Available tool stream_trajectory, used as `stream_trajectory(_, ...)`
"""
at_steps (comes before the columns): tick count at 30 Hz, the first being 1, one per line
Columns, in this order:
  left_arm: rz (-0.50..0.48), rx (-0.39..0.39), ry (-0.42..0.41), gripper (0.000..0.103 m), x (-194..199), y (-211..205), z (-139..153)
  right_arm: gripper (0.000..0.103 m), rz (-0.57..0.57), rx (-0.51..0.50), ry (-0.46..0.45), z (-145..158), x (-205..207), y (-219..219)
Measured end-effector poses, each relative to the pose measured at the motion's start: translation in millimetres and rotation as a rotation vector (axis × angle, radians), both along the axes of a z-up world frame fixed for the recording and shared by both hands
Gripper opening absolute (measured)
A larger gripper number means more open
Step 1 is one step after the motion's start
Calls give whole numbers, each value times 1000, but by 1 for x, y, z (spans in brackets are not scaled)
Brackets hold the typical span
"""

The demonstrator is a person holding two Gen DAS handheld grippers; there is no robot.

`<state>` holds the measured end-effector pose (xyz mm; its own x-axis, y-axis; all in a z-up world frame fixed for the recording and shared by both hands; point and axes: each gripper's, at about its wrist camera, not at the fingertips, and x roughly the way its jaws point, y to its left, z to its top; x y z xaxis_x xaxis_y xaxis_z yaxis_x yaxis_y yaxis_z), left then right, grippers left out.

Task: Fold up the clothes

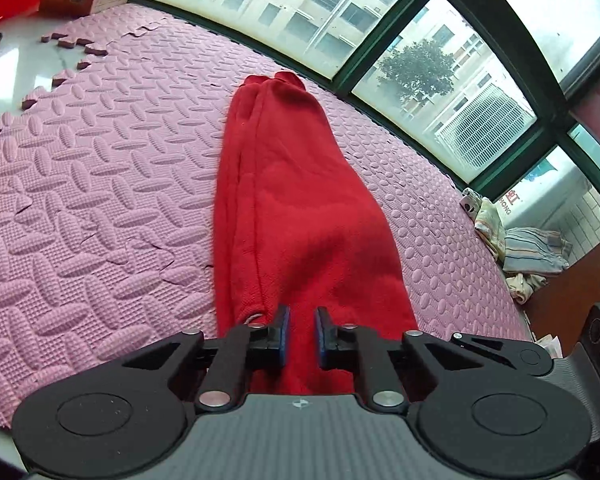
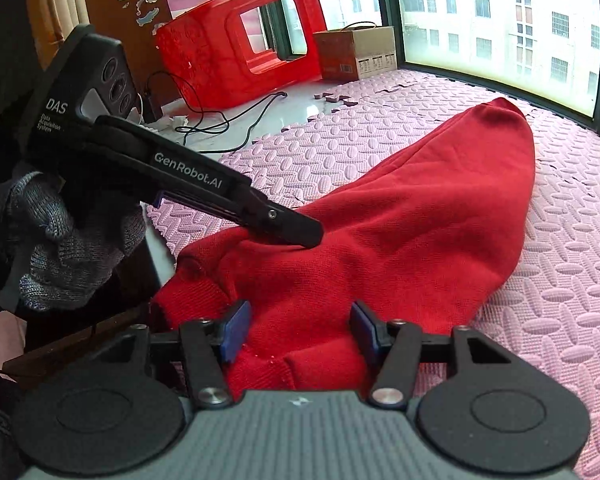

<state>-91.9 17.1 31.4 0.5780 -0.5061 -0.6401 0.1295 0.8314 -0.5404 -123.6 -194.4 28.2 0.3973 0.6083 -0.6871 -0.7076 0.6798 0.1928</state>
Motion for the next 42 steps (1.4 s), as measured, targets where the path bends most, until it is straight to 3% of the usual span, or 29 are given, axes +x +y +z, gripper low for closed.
stream_trajectory(8, -18, 78, -59, 16, 28, -20, 21, 60, 25, -2, 14, 1, 4, -2)
stream_trajectory(11, -25, 185, -63, 17, 42, -34, 17, 60, 26, 3, 21, 0, 5, -3)
stream_trajectory(15, 41, 258, -13, 14, 49, -25, 4, 60, 24, 25, 49, 1, 10, -5)
stream_trajectory(18, 48, 244, -15, 14, 46, -19, 4, 60, 11, 63, 41, 17, 24, -15)
stream_trajectory(22, 62, 238, -13, 14, 45, -20, 4, 60, -105, 65, 7, 28, 55, -33)
stream_trajectory(27, 79, 225, -15, 14, 45, -17, 8, 60, -191, 34, -11, 15, 100, -41)
stream_trajectory(31, 99, 216, -23, 15, 46, -12, 16, 60, -172, 34, 4, 4, 122, -30)
stream_trajectory(37, 102, 191, -72, 26, 59, -9, 34, 61, -124, 26, 12, -2, 139, -14)
stream_trajectory(42, 60, 211, -86, 27, 86, -17, 33, 62, -73, 13, 14, -4, 144, -1)
